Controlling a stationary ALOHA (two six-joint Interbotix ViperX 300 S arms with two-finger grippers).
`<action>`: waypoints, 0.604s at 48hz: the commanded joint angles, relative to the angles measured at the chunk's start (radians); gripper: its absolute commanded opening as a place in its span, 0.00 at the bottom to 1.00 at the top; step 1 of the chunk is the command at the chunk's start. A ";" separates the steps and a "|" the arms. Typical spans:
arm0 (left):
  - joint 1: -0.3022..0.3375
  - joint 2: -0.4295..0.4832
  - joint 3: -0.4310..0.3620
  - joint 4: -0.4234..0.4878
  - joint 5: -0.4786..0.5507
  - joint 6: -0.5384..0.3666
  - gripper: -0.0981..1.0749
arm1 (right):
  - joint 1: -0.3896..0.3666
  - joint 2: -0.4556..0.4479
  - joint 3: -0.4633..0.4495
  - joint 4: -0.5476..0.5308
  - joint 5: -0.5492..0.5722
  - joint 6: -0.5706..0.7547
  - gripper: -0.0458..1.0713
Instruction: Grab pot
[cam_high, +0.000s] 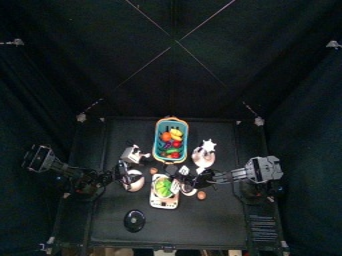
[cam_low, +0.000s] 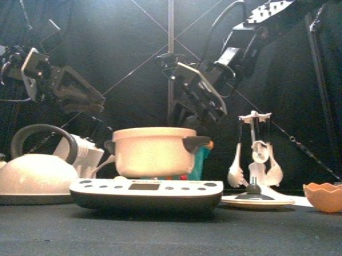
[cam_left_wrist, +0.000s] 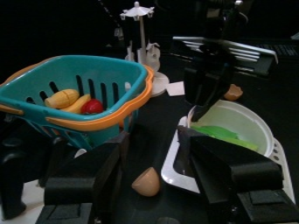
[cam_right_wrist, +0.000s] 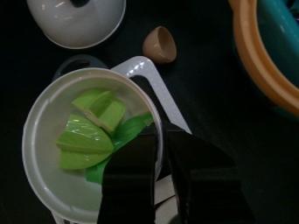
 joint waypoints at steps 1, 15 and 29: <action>-0.002 -0.002 -0.018 0.003 -0.002 0.000 0.82 | 0.003 -0.049 -0.018 -0.003 0.000 -0.002 0.47; -0.002 -0.002 -0.020 0.003 0.000 0.000 0.82 | 0.005 -0.061 -0.011 -0.003 -0.008 -0.002 0.47; -0.002 -0.002 -0.020 0.003 0.000 0.000 0.82 | 0.005 -0.066 -0.008 0.000 -0.008 -0.002 0.47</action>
